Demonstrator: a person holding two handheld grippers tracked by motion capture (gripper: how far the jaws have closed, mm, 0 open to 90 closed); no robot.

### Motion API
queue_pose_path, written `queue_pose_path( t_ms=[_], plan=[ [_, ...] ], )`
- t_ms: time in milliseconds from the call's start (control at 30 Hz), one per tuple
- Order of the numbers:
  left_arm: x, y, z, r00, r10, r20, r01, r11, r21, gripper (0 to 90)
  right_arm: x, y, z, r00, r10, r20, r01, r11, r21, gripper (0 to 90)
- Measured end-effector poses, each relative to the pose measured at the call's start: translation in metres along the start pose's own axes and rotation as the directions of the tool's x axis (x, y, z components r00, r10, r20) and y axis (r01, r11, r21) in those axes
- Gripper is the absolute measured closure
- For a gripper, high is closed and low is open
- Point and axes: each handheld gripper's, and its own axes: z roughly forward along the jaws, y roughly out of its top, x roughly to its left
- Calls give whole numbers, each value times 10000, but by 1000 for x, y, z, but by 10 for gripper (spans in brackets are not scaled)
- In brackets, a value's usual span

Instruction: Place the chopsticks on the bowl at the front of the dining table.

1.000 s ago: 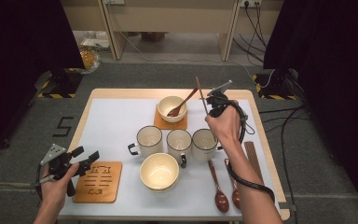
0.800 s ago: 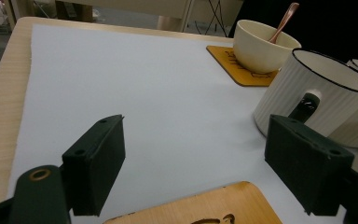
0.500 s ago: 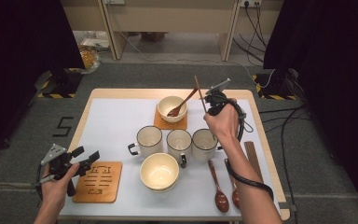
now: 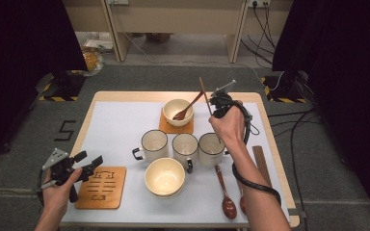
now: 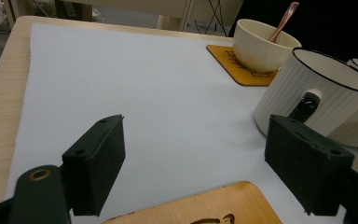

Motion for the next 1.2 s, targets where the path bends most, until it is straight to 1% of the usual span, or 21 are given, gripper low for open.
queue_pose_path(
  t_ms=[467, 1200],
  plan=[
    [1, 0, -1, 10000, -8, -15, 8, 10000, -27, 195, 4, 6, 0, 10000, -50, -5, 50, 10000, -56, 861],
    [1, 1, -1, 10000, 2, -12, -2, 10000, -24, 196, 6, 15, 5, 10000, -90, -13, 90, 10000, -36, 861]
  ],
)
